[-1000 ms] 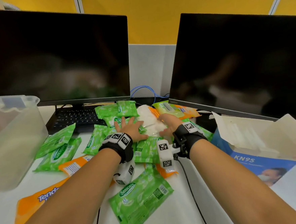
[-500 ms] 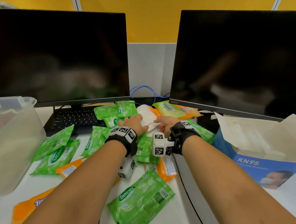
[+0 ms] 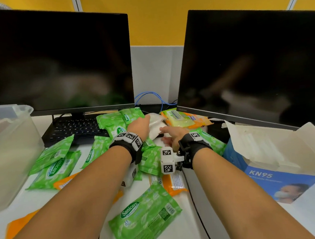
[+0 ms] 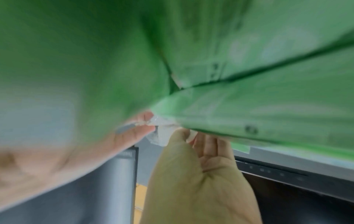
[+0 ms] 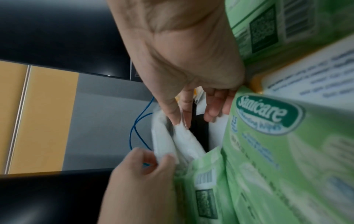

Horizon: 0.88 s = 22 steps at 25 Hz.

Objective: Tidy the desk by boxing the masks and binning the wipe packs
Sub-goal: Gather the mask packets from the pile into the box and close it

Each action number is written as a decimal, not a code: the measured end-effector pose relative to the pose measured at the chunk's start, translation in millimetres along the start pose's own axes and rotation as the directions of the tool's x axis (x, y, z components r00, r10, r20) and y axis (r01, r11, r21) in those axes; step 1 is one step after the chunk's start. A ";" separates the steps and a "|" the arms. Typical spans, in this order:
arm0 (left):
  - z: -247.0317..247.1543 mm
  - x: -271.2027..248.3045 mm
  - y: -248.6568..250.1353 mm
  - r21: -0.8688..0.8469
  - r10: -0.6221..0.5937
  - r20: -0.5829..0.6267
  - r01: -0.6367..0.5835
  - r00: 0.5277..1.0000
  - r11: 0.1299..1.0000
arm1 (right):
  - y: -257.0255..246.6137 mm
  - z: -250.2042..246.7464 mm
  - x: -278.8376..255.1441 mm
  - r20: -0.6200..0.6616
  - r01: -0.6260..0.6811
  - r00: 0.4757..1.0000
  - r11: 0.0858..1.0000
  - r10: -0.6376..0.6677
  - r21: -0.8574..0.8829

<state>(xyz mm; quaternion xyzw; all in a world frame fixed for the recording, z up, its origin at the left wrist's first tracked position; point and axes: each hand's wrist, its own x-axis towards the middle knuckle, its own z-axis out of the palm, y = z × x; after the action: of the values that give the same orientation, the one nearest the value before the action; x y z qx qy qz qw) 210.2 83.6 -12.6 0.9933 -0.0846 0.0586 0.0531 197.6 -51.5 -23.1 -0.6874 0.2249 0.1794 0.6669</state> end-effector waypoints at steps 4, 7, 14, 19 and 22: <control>-37.6 -15.2 7.6 -0.322 -0.164 -0.316 0.057 0.934 0.945 | -9.7 -6.0 -21.9 -0.010 0.167 0.986 0.975 -0.167 0.144; -70.1 -29.0 13.9 -0.606 -0.352 -0.372 0.062 0.859 0.793 | -22.9 -11.7 -53.1 -0.056 0.452 0.892 0.890 -0.449 0.061; -117.1 -67.8 29.4 -0.895 -0.548 -0.356 -0.106 0.757 0.434 | -44.5 -53.0 -130.5 -0.113 0.732 0.645 0.653 -0.756 -0.195; -130.6 -82.5 80.6 -0.947 -0.480 -0.267 -0.136 0.836 0.291 | -51.2 -95.2 -169.4 -0.137 0.779 0.601 0.615 -0.788 -0.122; -135.7 -89.5 121.0 -0.931 -0.430 -0.324 -0.204 0.843 0.301 | -53.2 -117.7 -194.8 -0.137 0.779 0.607 0.620 -0.783 -0.097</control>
<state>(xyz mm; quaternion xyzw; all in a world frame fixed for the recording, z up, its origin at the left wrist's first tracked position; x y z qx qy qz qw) 87.0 -4.8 121.7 0.7142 -0.0107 0.2595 0.6500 58.0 -154.8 133.3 -0.7380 -0.0452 -0.1837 0.6477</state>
